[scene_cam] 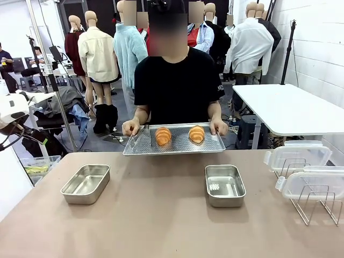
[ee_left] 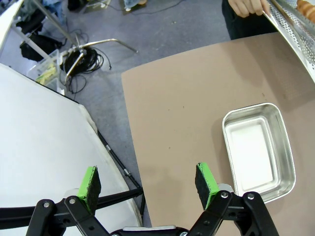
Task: Place the bread in airtight containers.
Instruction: Lift both Airtight Container.
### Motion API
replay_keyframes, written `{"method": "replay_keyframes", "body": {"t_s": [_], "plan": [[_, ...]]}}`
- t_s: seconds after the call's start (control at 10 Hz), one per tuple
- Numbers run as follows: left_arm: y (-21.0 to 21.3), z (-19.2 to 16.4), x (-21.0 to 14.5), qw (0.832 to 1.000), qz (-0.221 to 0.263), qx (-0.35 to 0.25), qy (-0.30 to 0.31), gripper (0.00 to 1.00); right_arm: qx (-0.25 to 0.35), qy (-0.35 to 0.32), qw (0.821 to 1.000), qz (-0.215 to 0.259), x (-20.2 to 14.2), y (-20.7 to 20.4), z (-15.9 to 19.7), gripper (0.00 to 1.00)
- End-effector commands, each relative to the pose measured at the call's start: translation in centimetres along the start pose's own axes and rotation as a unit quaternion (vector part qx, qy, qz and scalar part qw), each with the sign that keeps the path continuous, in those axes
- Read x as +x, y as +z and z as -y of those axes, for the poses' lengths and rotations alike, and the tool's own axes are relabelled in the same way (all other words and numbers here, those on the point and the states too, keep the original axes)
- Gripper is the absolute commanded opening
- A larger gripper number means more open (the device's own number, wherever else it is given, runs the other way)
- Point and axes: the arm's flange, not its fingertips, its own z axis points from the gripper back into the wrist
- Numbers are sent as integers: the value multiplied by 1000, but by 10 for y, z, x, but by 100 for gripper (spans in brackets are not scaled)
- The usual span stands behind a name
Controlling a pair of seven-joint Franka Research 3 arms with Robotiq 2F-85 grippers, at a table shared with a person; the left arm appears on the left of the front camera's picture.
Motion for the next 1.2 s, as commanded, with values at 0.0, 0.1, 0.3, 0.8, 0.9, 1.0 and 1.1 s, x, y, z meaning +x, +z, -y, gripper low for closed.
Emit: {"method": "replay_keyframes", "body": {"t_s": [0.0, 0.1, 0.3, 0.8, 0.9, 1.0, 1.1], "plan": [[2, -1, -2, 1000, 0, 2, -3, 100, -4, 1, 1000, -4, -1, -1, 0, 100], [2, -1, -2, 1000, 0, 2, -3, 100, -4, 1, 1000, -4, -1, -1, 0, 100], [2, -1, -2, 1000, 0, 2, -3, 100, -4, 1, 1000, -4, -1, -1, 0, 100], [34, 30, 41, 999, 34, 5, -21, 100, 18, 37, 998, 40, 64, 36, -34, 100], [60, 50, 61, 998, 56, -1, -34, 100, 38, 83, 995, 48, 95, 62, -76, 100], [80, 67, 73, 997, 57, 20, -52, 100, 61, 111, 991, 38, 111, 82, -116, 100], [91, 82, 82, 997, 29, 32, -65, 100, 105, 145, 984, -20, 120, 96, -152, 100]]}}
